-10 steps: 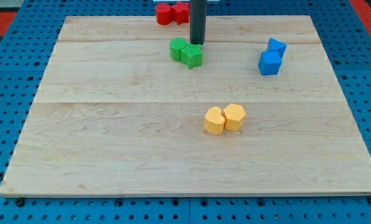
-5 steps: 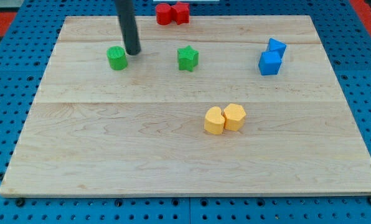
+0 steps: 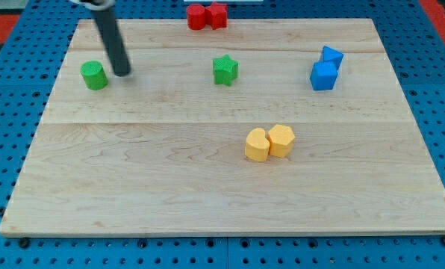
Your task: Place the green circle at the top left of the board
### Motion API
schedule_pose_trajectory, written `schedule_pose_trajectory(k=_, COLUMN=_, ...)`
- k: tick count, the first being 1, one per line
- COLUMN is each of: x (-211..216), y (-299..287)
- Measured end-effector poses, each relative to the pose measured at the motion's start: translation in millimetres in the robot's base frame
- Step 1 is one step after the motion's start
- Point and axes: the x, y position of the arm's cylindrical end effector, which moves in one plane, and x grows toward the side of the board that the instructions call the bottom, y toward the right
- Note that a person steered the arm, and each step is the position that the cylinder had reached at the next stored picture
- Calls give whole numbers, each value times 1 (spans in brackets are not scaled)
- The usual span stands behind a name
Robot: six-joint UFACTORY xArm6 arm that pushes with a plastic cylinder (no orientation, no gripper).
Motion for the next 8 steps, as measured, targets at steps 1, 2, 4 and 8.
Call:
schedule_pose_trajectory(k=1, x=22, y=11)
schedule_pose_trajectory(k=2, x=24, y=-39)
schedule_pose_trajectory(k=4, x=3, y=-96)
schedule_pose_trajectory(k=8, x=-26, y=-155)
